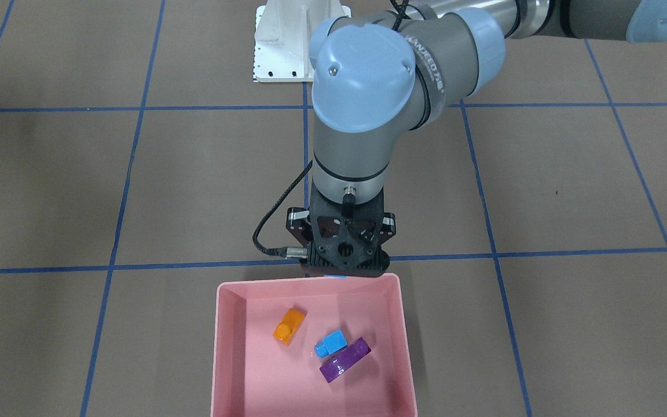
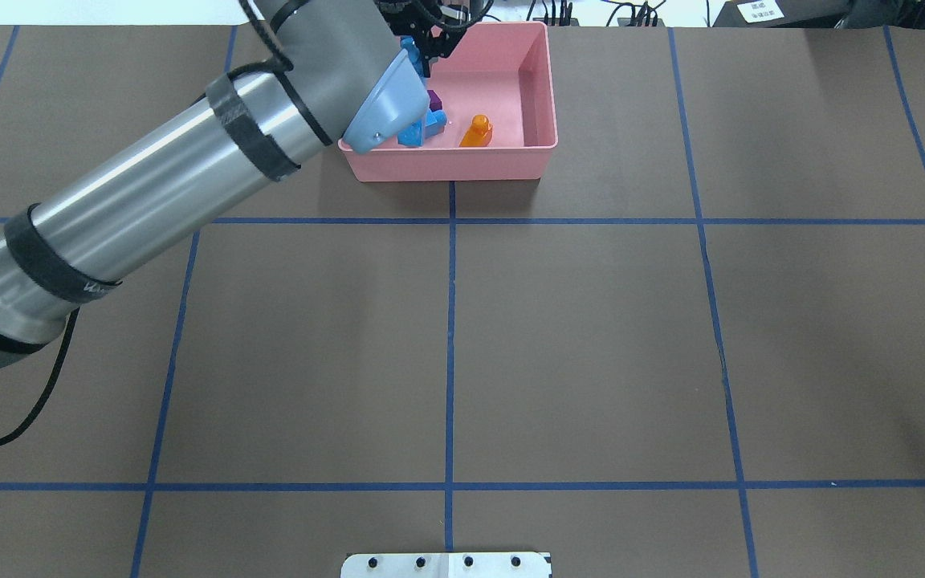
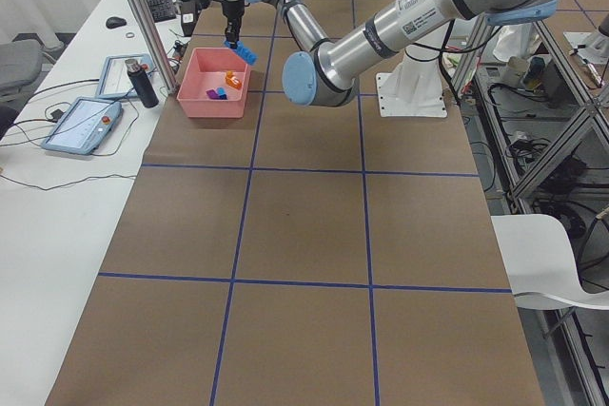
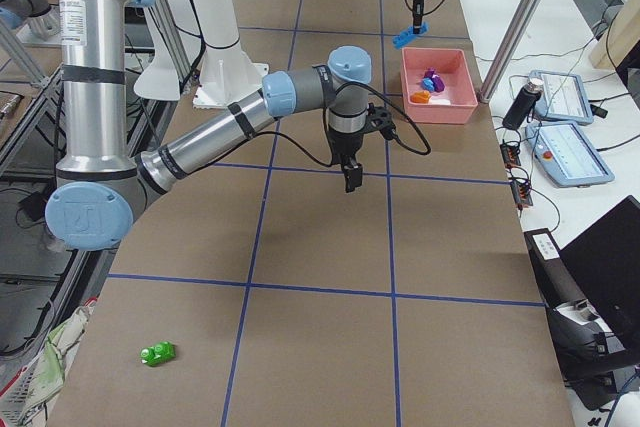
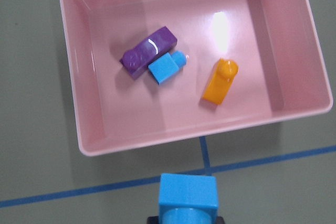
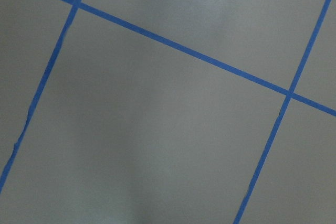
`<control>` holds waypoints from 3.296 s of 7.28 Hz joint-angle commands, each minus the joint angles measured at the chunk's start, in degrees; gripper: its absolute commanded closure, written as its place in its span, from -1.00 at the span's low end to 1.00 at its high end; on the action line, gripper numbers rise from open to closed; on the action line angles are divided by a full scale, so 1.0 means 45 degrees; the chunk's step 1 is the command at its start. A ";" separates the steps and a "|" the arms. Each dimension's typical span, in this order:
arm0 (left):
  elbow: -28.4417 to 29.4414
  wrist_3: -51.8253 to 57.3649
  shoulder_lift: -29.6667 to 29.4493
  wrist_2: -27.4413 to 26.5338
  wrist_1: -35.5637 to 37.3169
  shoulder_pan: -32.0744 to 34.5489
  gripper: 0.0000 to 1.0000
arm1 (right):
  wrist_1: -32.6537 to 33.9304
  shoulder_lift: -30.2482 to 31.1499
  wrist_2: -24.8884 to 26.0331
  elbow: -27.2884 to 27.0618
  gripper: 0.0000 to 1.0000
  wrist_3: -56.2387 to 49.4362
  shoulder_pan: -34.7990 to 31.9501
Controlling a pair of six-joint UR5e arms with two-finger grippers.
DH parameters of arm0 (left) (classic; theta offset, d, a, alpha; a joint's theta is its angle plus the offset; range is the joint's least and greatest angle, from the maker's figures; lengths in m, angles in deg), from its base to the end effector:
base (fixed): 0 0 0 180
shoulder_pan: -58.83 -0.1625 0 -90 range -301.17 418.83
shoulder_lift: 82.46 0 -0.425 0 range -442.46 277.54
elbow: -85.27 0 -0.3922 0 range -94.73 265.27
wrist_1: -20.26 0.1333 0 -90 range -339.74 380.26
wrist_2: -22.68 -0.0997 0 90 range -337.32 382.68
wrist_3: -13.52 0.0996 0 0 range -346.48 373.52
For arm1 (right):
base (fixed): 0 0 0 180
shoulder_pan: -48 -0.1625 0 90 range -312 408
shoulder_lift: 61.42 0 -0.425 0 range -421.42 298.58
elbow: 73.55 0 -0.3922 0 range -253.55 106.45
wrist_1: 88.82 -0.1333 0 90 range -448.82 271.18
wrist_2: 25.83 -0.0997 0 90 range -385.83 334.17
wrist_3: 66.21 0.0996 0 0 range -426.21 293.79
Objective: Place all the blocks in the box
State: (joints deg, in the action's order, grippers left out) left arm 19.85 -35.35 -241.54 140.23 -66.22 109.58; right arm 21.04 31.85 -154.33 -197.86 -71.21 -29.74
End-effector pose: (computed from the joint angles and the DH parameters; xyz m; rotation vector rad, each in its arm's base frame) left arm 0.4449 -0.6824 0.0406 0.1837 0.8171 0.0139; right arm -0.0205 -0.4302 0.4417 0.1457 -0.6840 -0.3545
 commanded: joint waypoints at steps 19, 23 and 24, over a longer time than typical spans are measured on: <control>-0.9527 1.1211 1.0626 0.0069 0.2226 0.2122 -1.00 | -1.7090 0.9551 -0.0390 0.9905 -0.77 -0.3011 -0.2374; -0.9527 1.1153 1.0627 0.0089 0.2226 0.2103 -1.00 | -1.7070 0.9333 -0.0409 1.0475 -0.14 -0.3244 -0.2355; -0.9507 1.1153 1.0626 0.0089 0.2226 0.2103 -1.00 | -1.7051 0.9333 -0.0429 1.0573 0.09 -0.3361 -0.2355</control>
State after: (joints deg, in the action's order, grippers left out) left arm -22.97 14.87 -193.69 140.62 -56.20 119.05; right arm -55.76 73.88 -156.16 -150.84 -85.71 -40.34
